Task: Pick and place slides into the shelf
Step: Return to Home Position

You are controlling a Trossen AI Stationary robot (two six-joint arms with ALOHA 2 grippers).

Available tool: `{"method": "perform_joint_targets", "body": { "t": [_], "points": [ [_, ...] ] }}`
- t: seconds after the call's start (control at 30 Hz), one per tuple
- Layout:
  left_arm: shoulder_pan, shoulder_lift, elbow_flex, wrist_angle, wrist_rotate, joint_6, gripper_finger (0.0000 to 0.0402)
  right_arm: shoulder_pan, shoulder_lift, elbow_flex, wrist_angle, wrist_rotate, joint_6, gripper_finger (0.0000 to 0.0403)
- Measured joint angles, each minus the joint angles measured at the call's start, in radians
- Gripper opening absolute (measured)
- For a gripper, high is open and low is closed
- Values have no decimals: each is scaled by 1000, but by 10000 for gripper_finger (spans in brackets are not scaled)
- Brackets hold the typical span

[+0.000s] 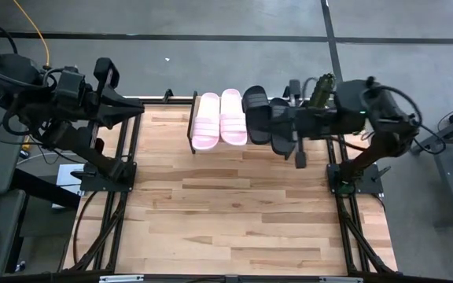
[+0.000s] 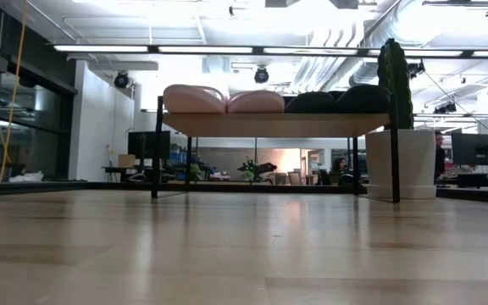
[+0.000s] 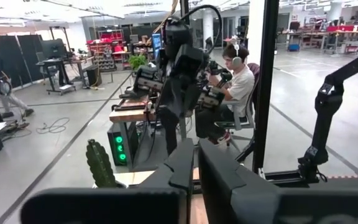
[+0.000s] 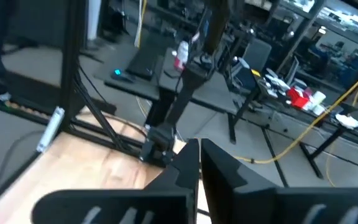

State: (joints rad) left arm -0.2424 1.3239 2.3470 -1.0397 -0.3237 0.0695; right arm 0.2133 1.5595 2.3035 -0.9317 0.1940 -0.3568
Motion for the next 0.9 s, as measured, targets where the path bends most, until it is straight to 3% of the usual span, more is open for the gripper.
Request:
{"method": "perform_joint_targets", "body": {
  "t": [0.37, 0.63, 0.9],
  "points": [
    [0, -39, 0, -105, 10, -22, 7, 125, -83, 0, 2, 9, 9, 0],
    [0, -80, 0, -101, 17, 2, 1, 233, -149, 0, 16, 189, -45, 0],
    [1, -69, 0, 28, -10, 84, 0, 199, -227, 0, 76, 170, -41, 0]
  ]
}}
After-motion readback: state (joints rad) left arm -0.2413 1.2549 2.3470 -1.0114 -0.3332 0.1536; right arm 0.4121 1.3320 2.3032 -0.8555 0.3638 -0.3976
